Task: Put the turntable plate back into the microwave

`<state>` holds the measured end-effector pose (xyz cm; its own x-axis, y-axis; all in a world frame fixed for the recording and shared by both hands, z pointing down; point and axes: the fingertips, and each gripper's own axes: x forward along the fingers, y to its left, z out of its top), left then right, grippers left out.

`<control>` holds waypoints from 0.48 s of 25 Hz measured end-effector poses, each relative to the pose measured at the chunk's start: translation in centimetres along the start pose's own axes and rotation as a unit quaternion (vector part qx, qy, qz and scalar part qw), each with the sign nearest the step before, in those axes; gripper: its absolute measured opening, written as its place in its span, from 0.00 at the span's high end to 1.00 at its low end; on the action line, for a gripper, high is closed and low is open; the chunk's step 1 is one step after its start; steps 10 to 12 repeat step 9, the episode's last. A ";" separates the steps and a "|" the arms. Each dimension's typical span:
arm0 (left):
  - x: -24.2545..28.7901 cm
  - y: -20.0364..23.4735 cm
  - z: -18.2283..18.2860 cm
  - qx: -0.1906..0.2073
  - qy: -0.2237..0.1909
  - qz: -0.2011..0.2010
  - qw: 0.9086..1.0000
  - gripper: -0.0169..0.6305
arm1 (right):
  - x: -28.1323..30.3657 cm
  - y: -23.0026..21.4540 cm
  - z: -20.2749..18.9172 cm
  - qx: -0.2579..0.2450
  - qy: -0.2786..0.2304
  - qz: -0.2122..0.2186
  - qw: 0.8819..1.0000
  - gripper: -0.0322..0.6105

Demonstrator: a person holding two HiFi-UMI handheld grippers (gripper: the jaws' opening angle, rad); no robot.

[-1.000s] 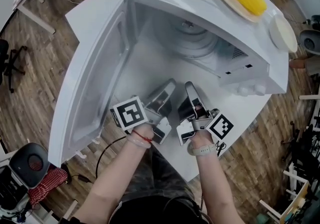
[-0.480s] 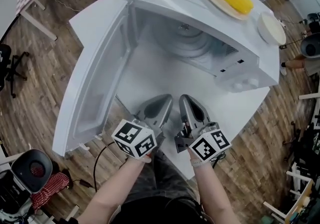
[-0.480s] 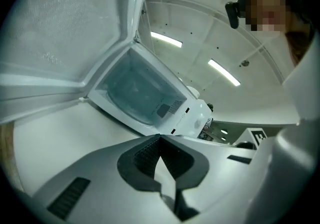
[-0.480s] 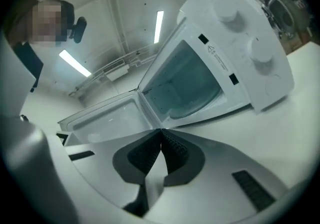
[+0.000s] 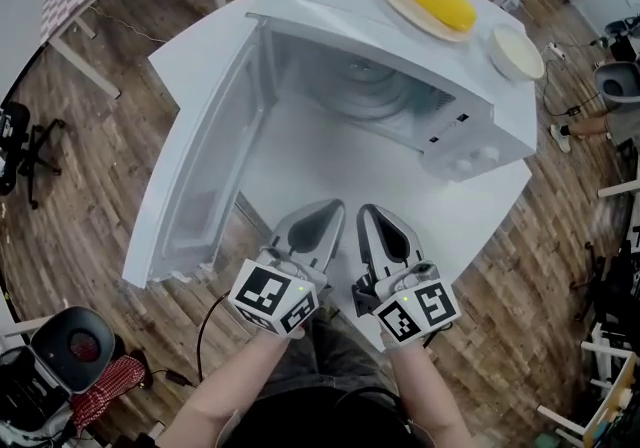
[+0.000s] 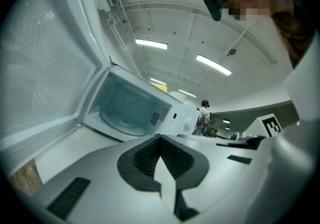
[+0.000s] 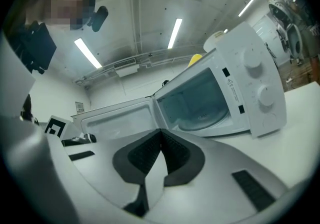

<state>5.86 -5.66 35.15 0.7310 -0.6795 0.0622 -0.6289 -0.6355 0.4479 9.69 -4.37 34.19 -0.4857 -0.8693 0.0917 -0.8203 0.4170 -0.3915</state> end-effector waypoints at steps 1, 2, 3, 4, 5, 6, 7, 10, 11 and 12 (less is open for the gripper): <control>-0.3 -0.5 0.2 0.005 0.002 -0.003 1.000 0.95 | -0.3 0.6 0.3 -0.010 0.000 0.003 1.000 0.92; -0.7 -0.9 0.3 0.011 0.005 -0.007 1.000 0.95 | -0.7 1.2 0.5 -0.022 0.001 0.005 1.000 0.92; -1.2 -1.4 0.3 0.017 0.009 -0.009 1.000 0.95 | -1.1 1.8 0.7 -0.034 0.004 0.006 0.999 0.92; -1.6 -1.9 0.3 0.021 0.014 -0.009 1.000 0.95 | -1.6 2.3 0.9 -0.045 0.006 0.007 0.999 0.92; -2.1 -2.3 0.3 0.025 0.018 -0.007 1.000 0.95 | -2.1 2.8 1.2 -0.056 0.009 0.006 0.998 0.92; -2.6 -2.8 0.4 0.028 0.021 -0.005 0.999 0.95 | -2.6 3.2 1.4 -0.066 0.010 0.006 0.998 0.92; -3.0 -3.2 0.4 0.030 0.023 -0.003 0.999 0.95 | -3.1 3.7 1.6 -0.076 0.012 0.006 0.997 0.92; -3.9 -4.2 0.6 0.034 0.025 0.001 0.999 0.95 | -4.2 4.7 2.1 -0.096 0.014 0.008 0.995 0.92; -3.9 -4.2 0.6 0.034 0.025 0.001 0.999 0.95 | -4.2 4.7 2.1 -0.096 0.014 0.008 0.995 0.92; -3.9 -4.2 0.6 0.034 0.025 0.001 0.999 0.95 | -4.2 4.7 2.1 -0.096 0.014 0.008 0.995 0.92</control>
